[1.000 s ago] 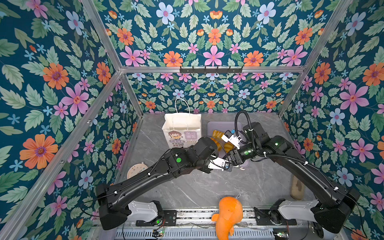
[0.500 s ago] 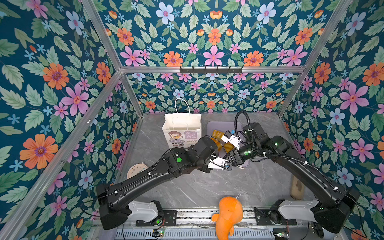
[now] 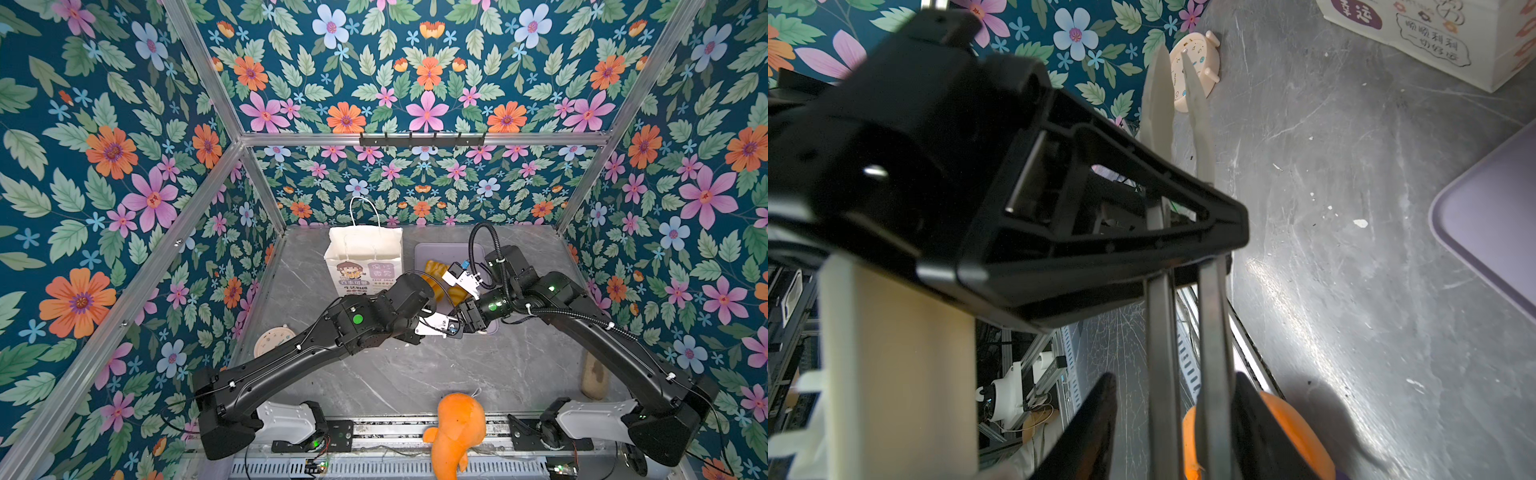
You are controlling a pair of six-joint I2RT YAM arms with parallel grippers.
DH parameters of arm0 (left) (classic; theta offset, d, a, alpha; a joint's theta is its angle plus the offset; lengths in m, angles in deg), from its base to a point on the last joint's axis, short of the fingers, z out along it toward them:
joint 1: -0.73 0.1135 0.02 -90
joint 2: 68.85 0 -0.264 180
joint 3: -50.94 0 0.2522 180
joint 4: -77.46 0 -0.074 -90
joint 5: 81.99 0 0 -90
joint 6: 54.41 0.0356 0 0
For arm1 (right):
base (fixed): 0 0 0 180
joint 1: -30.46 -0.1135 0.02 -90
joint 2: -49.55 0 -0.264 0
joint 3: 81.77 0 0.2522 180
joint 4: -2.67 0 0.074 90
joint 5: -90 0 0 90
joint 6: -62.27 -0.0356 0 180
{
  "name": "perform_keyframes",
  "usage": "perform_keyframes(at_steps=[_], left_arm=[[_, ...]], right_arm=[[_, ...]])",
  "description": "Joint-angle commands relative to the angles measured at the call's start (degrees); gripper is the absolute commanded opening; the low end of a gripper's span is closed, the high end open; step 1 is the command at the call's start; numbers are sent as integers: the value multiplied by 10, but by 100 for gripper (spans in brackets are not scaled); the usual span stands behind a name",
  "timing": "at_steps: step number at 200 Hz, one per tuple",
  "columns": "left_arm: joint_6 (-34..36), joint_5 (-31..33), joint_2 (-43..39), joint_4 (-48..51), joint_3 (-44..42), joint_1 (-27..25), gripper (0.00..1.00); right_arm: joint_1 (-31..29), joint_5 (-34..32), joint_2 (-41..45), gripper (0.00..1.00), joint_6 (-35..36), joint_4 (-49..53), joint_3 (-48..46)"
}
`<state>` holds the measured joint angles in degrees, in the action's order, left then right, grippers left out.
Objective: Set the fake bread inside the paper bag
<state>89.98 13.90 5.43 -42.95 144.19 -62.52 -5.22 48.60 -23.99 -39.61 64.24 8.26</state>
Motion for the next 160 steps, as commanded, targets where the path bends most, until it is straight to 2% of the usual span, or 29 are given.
perform_keyframes(at_steps=[1, 48, 73, 104, 138, 160], left_arm=[[4, -5, -2, -19, -3, -1, 19], [0, -4, -3, -24, -1, 0, 20], [-5, 1, -3, -23, 0, 0, 20], [-9, 5, -2, -21, 0, 0, 21], [-13, 11, -1, -21, 2, 0, 21], [-14, 12, 0, -16, 7, 0, 21]], right_arm=[[-1, 5, -3, 45, -1, -8, 0], [0, 7, -9, 31, -1, -8, 0], [-1, 9, -10, 34, 1, -4, -1], [-1, 10, -9, 29, 3, -3, 0], [-1, 12, -8, 32, 6, 1, 0], [-1, 11, -7, 29, 5, 2, 0]])
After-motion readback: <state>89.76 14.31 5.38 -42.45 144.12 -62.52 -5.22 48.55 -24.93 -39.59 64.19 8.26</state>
